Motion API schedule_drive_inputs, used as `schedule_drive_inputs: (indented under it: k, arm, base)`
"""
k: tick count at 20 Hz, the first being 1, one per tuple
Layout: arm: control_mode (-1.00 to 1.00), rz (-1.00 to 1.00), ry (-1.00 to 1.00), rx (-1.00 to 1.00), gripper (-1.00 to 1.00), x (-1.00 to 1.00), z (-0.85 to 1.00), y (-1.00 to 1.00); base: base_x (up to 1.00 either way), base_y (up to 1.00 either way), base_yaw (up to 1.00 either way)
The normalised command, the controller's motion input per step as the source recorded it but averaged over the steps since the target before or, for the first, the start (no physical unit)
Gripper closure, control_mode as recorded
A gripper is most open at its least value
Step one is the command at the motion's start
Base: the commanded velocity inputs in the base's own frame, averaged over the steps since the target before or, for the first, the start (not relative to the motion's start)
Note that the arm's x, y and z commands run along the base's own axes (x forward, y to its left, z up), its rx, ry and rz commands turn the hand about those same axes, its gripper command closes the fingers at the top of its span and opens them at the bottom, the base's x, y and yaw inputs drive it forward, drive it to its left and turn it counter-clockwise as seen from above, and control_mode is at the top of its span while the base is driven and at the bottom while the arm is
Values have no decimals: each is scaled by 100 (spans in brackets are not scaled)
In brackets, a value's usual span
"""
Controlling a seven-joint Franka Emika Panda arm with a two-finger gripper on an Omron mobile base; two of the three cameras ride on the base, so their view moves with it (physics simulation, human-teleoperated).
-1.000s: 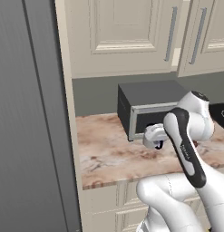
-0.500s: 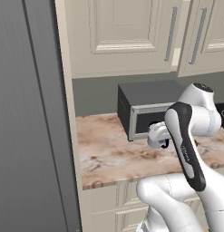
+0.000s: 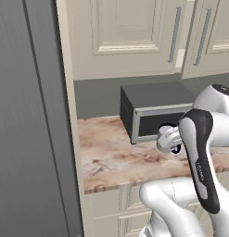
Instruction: Pick the mug from the counter and place it inside the microwave. Then close the microwave.
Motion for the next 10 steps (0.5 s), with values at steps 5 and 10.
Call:
schedule_drive_inputs:
  k: [5,10]
  arm:
    - [-100,0,-7,0,100,-36,14,0]
    - [-100,0,-4,0,100,-20,10,0]
  base:
    - [0,0,0]
    - [0,0,0]
